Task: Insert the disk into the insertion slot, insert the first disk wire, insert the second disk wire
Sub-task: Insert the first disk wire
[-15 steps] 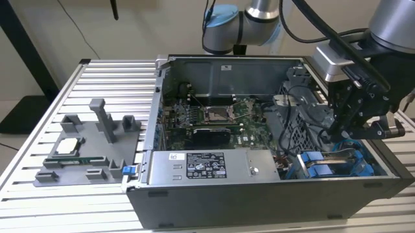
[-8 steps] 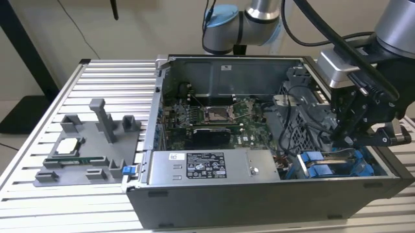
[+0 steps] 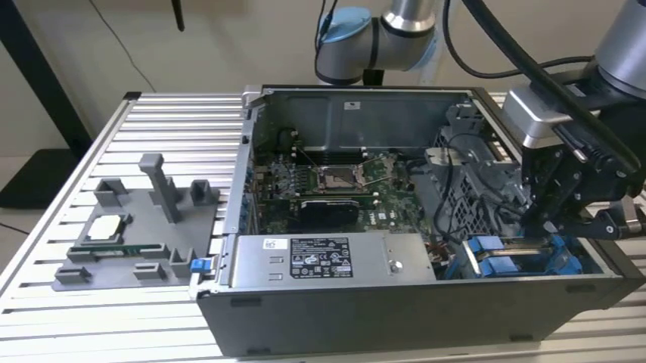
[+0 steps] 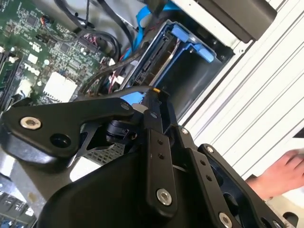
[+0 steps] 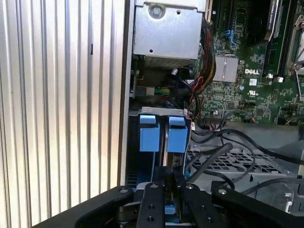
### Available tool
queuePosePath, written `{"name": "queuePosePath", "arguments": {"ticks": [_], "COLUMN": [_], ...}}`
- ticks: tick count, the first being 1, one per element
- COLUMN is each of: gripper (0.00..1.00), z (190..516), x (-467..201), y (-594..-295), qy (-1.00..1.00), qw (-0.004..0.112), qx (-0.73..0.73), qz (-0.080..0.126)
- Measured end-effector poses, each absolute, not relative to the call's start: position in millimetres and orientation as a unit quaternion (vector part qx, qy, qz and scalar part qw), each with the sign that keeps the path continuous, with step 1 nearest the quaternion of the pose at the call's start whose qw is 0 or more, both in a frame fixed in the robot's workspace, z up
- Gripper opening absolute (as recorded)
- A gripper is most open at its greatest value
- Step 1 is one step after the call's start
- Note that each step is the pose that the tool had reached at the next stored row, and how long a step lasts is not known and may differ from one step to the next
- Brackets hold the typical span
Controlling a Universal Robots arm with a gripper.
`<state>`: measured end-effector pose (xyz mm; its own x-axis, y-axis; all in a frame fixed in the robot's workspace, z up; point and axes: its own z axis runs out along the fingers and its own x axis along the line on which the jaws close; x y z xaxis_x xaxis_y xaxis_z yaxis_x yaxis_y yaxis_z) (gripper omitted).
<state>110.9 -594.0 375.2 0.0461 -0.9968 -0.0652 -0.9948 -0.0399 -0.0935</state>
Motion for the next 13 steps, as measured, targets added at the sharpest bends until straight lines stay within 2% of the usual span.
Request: {"name": "queuePosePath", "arguments": {"ticks": [13], "gripper": [0.0], "z": [361], "x": [142], "y": [-592], "qy": [0.693], "qw": [0.055], "qx": [-0.718], "qz": [-0.005]}}
